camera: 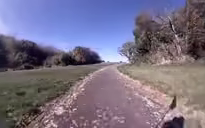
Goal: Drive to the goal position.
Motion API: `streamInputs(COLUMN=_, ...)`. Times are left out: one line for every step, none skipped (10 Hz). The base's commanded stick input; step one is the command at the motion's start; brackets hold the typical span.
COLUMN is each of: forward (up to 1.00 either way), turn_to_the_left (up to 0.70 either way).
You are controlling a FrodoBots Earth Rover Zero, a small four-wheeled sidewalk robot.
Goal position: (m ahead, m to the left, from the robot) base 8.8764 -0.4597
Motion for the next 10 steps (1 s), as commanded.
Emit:
streamInputs(forward=1.00, turn_to_the_left=0.00)
streamInputs(forward=1.00, turn_to_the_left=0.00)
streamInputs(forward=1.00, turn_to_the_left=0.00)
streamInputs(forward=1.00, turn_to_the_left=0.00)
streamInputs(forward=1.00, turn_to_the_left=0.00)
streamInputs(forward=1.00, turn_to_the_left=0.00)
streamInputs(forward=1.00, turn_to_the_left=0.00)
streamInputs(forward=1.00, turn_to_the_left=0.00)
streamInputs(forward=1.00, turn_to_the_left=0.00)
streamInputs(forward=1.00, turn_to_the_left=0.00)
